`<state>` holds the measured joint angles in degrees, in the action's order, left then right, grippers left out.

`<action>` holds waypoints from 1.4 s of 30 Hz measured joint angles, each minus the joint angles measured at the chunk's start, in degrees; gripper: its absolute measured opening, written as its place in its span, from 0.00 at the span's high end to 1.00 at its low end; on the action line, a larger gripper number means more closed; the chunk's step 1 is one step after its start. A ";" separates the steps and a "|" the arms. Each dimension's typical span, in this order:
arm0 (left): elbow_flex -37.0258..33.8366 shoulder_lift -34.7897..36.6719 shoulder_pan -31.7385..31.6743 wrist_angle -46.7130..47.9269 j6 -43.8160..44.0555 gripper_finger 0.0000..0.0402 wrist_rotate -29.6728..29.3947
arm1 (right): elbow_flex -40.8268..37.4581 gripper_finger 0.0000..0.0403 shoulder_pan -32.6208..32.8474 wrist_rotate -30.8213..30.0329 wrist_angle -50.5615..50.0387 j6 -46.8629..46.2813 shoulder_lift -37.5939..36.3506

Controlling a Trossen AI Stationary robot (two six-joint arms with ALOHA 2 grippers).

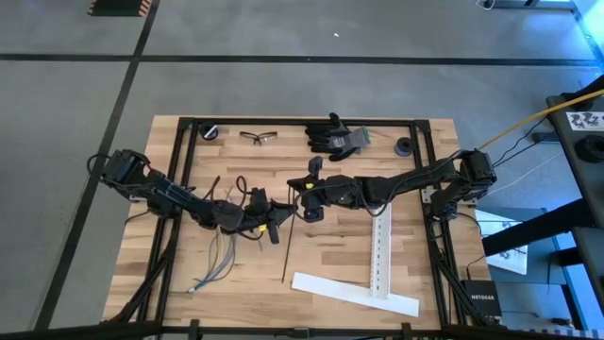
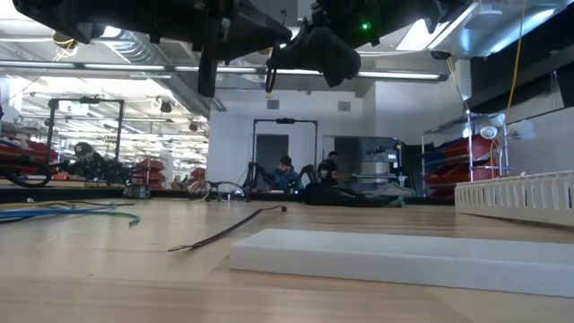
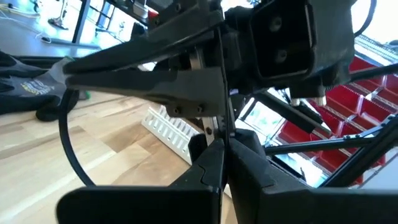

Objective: Ziptie cables
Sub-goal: Wrap the cable wires with the black zip tie

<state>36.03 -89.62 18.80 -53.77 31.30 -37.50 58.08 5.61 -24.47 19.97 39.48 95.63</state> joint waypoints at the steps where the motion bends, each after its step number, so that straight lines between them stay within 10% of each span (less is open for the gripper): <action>1: 0.00 0.00 0.01 -0.40 -0.15 1.00 -0.02 | 0.00 1.00 0.00 0.00 0.02 0.00 0.00; 42: 0.00 -0.07 -0.54 -0.70 2.78 1.00 -0.77 | 0.04 1.00 4.26 -9.59 2.46 12.13 1.40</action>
<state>36.03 -89.69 18.26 -54.47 34.09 -38.27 58.13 9.86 -34.06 22.43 51.61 97.03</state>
